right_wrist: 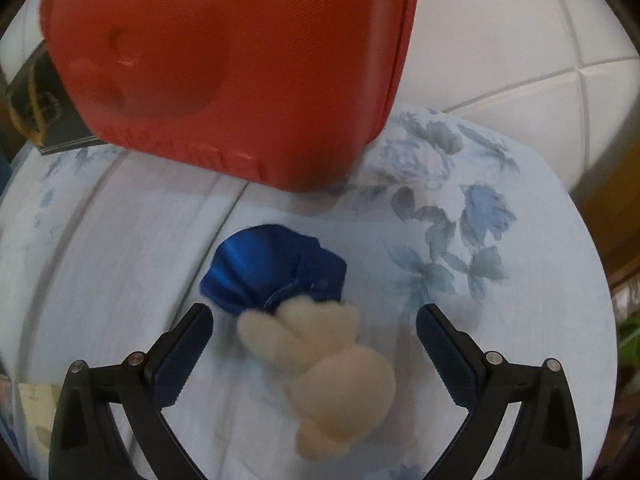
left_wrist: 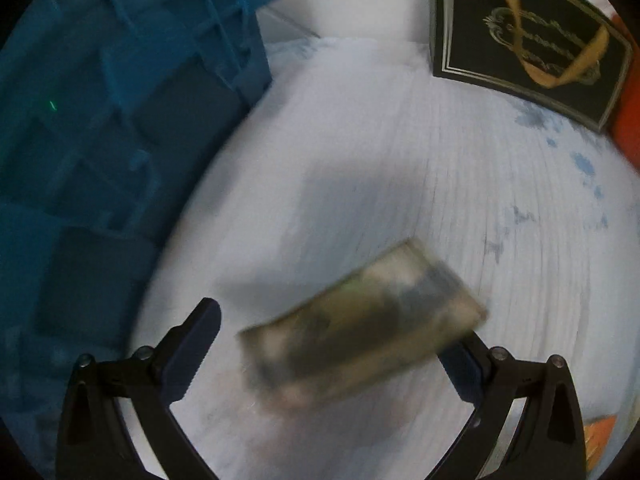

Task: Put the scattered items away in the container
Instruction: 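Grasp the silver oval tin with the left gripper while the right grasps the white bunny figure, then lift the silver tin and bunny figure and carry both toward the crate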

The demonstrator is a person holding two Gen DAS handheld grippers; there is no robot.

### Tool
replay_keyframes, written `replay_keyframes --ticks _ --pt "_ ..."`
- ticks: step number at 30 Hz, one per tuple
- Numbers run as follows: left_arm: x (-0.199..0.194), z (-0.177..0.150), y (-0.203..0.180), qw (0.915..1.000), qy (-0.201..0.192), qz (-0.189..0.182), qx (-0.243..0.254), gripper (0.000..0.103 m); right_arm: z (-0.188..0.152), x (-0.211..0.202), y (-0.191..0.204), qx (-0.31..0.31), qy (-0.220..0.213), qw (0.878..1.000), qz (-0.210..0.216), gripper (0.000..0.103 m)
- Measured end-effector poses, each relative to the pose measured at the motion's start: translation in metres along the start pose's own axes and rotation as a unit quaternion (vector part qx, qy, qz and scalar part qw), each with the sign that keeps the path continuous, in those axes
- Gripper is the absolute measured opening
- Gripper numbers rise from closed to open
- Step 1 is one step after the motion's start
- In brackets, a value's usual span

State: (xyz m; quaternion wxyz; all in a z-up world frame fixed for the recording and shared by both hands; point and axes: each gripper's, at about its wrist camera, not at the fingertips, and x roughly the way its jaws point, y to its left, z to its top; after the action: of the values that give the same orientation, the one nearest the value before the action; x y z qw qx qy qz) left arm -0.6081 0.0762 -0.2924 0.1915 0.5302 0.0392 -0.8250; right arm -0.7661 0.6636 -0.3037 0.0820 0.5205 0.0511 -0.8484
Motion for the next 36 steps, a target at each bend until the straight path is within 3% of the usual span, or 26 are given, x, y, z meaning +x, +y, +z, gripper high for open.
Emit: replay_keyframes --ticks 2,4,7,9,15,17,19,21,25,26,27,29,30,31,36 --pt "0.007 0.005 0.009 0.9982 0.002 -0.051 -0.030 0.085 0.000 0.001 -0.001 0.005 0.006 1.000 0.002 0.103" --pt "0.011 0.010 0.016 0.9952 0.009 -0.077 -0.059 0.060 0.000 0.002 -0.001 0.010 0.012 1.000 0.005 0.094" --pt "0.012 0.013 0.020 0.9931 0.011 -0.091 -0.073 0.057 -0.001 0.003 -0.002 0.017 0.021 1.000 0.008 0.078" --pt "0.011 0.013 0.021 0.9934 0.012 -0.086 -0.074 0.049 -0.001 0.004 -0.003 0.022 0.027 0.999 0.011 0.076" --pt "0.005 0.013 0.018 0.9948 0.014 -0.072 -0.071 0.046 -0.002 0.002 -0.005 0.034 0.023 0.999 0.013 0.076" --pt "0.000 0.012 0.014 0.9950 0.013 -0.070 -0.070 0.040 -0.002 -0.003 -0.004 0.032 0.014 0.999 0.012 0.056" --pt "-0.002 0.011 0.011 0.9947 0.013 -0.072 -0.072 0.031 -0.002 -0.006 -0.002 0.025 0.012 1.000 0.012 0.056" --pt "0.003 0.010 0.009 0.9954 0.023 -0.062 -0.069 0.030 -0.002 -0.004 -0.001 0.019 0.017 1.000 0.011 0.056" --pt "0.015 0.008 0.008 0.9954 0.029 -0.054 -0.073 0.033 -0.002 0.000 -0.008 0.033 0.009 0.999 0.021 0.062" --pt "0.018 0.008 0.006 0.9959 0.029 -0.049 -0.070 0.034 -0.002 0.000 -0.008 0.030 0.003 0.999 0.018 0.066" --pt "0.020 0.009 0.005 0.9963 0.029 -0.046 -0.067 0.035 -0.002 0.000 -0.007 0.028 0.000 1.000 0.015 0.078" --pt "0.025 0.009 0.002 0.9967 0.027 -0.039 -0.066 0.032 -0.002 0.002 -0.006 0.025 0.006 1.000 0.003 0.082" --pt "0.027 0.008 0.001 0.9967 0.026 -0.037 -0.067 0.027 -0.003 0.005 -0.006 0.024 0.013 1.000 -0.004 0.071" --pt "0.027 0.007 0.000 0.9963 0.026 -0.042 -0.071 0.027 -0.004 0.007 -0.005 0.023 0.019 0.999 -0.010 0.051" --pt "0.004 0.001 -0.016 0.9961 0.001 -0.066 -0.059 0.026 -0.010 -0.019 -0.005 0.024 0.006 1.000 0.008 0.050"
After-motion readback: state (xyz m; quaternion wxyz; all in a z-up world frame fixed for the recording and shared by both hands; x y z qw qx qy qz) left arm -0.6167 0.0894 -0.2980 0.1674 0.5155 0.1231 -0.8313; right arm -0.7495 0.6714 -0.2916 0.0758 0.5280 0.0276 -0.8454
